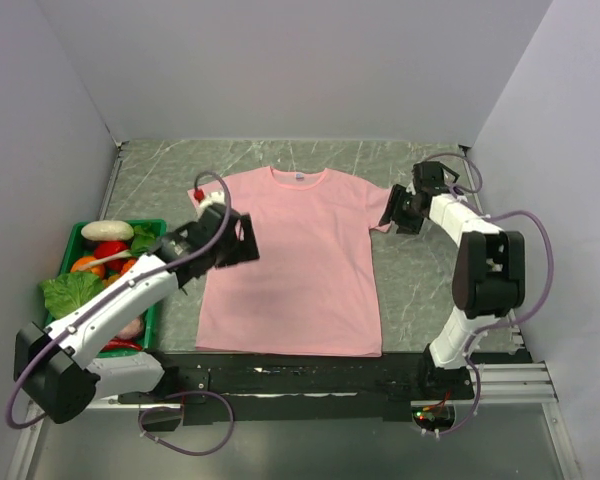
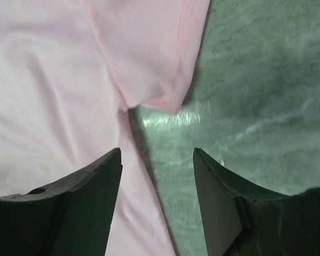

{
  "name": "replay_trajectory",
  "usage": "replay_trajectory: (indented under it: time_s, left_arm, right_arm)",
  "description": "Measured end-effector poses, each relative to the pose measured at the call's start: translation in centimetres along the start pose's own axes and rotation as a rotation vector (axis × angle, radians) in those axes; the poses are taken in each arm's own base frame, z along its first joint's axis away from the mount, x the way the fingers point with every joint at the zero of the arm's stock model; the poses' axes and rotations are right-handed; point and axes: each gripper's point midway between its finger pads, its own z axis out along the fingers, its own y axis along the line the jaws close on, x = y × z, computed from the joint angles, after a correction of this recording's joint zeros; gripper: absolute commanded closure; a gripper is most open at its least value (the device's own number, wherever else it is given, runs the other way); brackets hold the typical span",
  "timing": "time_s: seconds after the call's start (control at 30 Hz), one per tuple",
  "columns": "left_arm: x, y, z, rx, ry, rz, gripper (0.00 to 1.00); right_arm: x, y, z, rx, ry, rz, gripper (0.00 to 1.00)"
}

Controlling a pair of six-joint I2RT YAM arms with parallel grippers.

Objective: Pin the brooch onto the clothing
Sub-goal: Flatten out the crumpled clothing at the center of the board.

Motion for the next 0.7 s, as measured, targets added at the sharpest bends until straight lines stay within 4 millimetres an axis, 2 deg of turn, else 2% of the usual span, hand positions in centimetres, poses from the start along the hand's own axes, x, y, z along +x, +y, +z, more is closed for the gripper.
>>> replay_trajectory:
  time_s: [0.1,0.2,0.4,0.53,0.6,0.7]
  left_arm:
    - [-5.1,-1.1,-0.2,0.078,-0.087,-0.006,0.04]
    - [-8.9,0.1,0.0,0.107,-0.142,-0.035,0.04]
    - [-13.9,3.0,1.8,0.183,-0.16,-0.122,0.04]
    - [-16.9,3.6,3.4,0.191,-0.179,-0.14,0.04]
    - [-18.9,3.0,4.4,0.199,-0.194,-0.123,0.04]
    - [-22.1,1.8,7.3,0.216,-0.203,-0.105,0.04]
  right_arm:
    - [-0.5,0.3,-2.4,-0.002,-0.046,-0.015,0.35]
    - [-1.7,1.0,-5.0,-0.011,-0.115,-0.035,0.35]
    - [-2.9,1.8,-8.9,-0.028,-0.209,-0.059,0.35]
    - [-2.9,2.0,-9.7,-0.032,-0.218,-0.063,0.35]
    - [-2.7,1.9,-9.7,-0.033,-0.21,-0.062,0.35]
    - [-2.6,2.2,-9.7,-0.047,-0.204,-0.059,0.35]
